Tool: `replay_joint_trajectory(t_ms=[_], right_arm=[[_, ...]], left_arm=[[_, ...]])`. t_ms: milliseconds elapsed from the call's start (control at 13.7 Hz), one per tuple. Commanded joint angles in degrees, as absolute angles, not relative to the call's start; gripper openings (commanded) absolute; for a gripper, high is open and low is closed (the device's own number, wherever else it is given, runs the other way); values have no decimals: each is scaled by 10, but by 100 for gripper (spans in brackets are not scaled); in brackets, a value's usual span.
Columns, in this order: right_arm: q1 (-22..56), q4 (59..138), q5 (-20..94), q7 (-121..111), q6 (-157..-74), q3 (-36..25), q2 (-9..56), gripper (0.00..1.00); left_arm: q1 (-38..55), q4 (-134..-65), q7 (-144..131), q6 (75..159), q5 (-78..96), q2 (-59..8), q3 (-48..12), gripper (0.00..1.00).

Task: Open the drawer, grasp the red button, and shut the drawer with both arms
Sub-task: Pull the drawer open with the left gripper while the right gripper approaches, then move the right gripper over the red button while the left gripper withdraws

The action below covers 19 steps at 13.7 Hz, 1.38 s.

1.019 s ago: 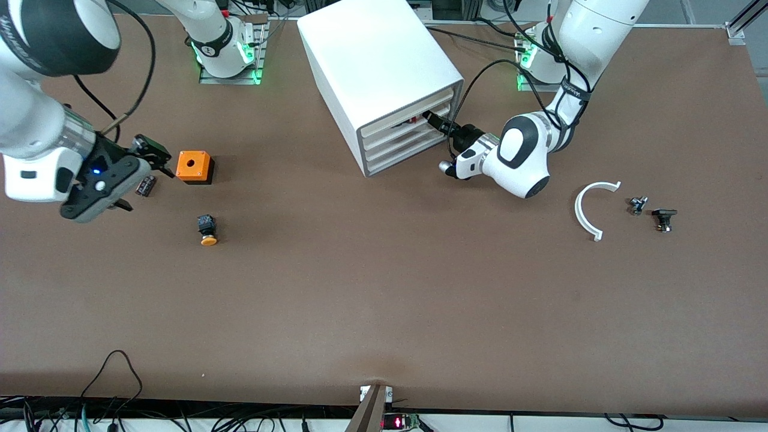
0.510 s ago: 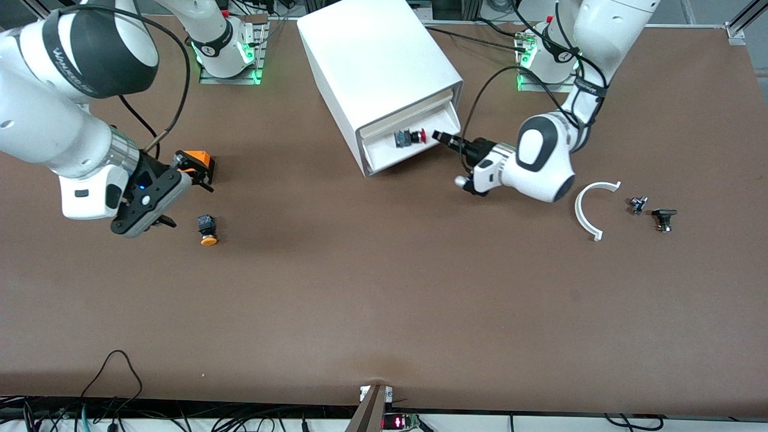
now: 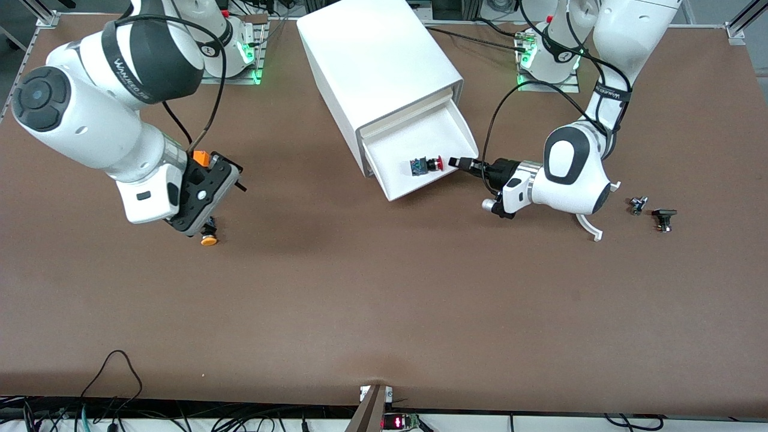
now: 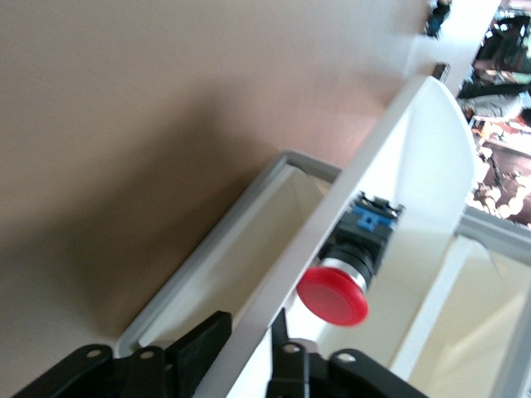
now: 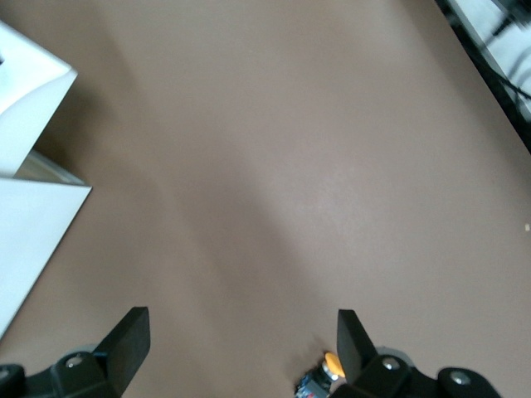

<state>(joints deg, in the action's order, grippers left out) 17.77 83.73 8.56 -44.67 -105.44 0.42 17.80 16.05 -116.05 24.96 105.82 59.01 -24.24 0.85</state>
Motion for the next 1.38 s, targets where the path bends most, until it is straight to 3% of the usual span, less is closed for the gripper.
replay_joint_trajectory(t_ms=[0, 437, 583, 728, 1092, 1311], right_arm=[[206, 811, 77, -482, -1048, 3, 185, 100], [269, 741, 83, -481, -1049, 11, 222, 100], [274, 715, 78, -489, -1049, 46, 246, 100], [296, 685, 67, -524, -1056, 65, 287, 100], [359, 655, 64, -563, -1082, 66, 335, 100], [400, 655, 58, -567, -1148, 63, 366, 100]], left_arm=[[166, -1142, 236, 1082, 591, -254, 19, 100], [159, -1131, 235, 1199, 578, -222, 24, 100], [142, -1128, 234, 1267, 547, -189, 26, 100], [122, -1108, 232, 1270, 460, -158, 26, 100], [79, -1044, 223, 1138, 164, -41, 30, 100], [79, -979, 125, 994, 57, -3, 31, 100]])
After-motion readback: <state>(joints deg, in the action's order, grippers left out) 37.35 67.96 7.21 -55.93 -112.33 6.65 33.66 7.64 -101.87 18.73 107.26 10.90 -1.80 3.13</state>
